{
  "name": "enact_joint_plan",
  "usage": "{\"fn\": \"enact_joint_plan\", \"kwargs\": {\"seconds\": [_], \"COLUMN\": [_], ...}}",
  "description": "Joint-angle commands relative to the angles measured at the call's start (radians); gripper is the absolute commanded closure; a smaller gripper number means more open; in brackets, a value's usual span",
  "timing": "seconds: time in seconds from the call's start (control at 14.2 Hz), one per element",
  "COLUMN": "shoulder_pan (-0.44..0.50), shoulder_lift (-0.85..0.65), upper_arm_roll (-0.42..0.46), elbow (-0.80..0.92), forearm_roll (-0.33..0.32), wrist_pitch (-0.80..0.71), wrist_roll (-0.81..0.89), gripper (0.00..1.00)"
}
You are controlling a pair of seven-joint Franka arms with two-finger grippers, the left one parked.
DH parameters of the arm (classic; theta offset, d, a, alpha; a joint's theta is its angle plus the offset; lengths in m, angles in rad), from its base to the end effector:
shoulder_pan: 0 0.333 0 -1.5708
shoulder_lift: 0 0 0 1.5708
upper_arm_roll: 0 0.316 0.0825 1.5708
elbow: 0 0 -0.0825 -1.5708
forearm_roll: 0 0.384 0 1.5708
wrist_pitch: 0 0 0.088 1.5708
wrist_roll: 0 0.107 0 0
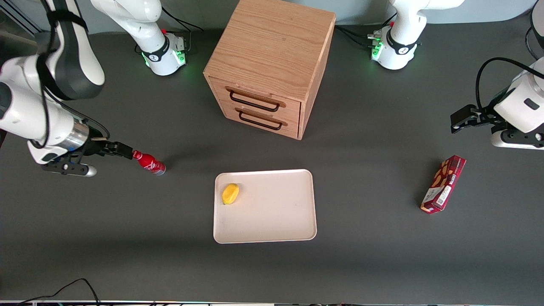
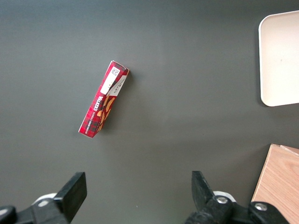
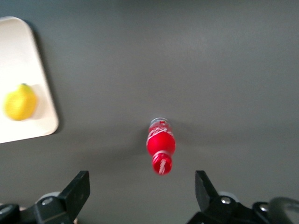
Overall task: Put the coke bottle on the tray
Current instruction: 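Close the right gripper around the bottle's body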
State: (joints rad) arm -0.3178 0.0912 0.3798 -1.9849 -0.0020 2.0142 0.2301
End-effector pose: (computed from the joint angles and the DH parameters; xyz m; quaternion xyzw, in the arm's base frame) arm 0.5667 0.0314 0.4179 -0.9960 0.0837 0.0297 0.0118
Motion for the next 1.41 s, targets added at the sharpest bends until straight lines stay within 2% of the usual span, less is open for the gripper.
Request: {"fn": "enact_joint_plan", "kwargs": {"seconds": [0.0, 0.21, 0.49, 0.63, 0.7, 0.77, 0.92, 0.99, 1.13, 1.34], "shoulder_pan": [-0.023, -0.035, -0.035, -0.034, -0.034, -0.034, -0.03, -0.027, -0.024, -0.024], "shoulder_lift": [-0.005, 0.024, 0.042, 0.041, 0.041, 0.041, 0.038, 0.032, 0.006, -0.008], "upper_arm_roll": [0.002, 0.002, 0.002, 0.004, 0.004, 0.004, 0.004, 0.005, 0.017, 0.074], "elbow": [-0.155, -0.219, -0.218, -0.218, -0.216, -0.216, -0.207, -0.203, -0.134, 0.103], "forearm_roll": [0.014, 0.019, 0.019, 0.019, 0.019, 0.019, 0.019, 0.019, 0.019, 0.017], "wrist_pitch": [0.141, 0.216, 0.222, 0.222, 0.222, 0.222, 0.213, 0.212, 0.151, -0.047], "wrist_roll": [-0.049, -0.049, -0.049, -0.049, -0.049, -0.049, -0.048, -0.049, -0.043, -0.012], "gripper": [0.0, 0.0, 0.02, 0.17, 0.33, 0.55, 0.91, 1.0, 1.0, 1.0]}}
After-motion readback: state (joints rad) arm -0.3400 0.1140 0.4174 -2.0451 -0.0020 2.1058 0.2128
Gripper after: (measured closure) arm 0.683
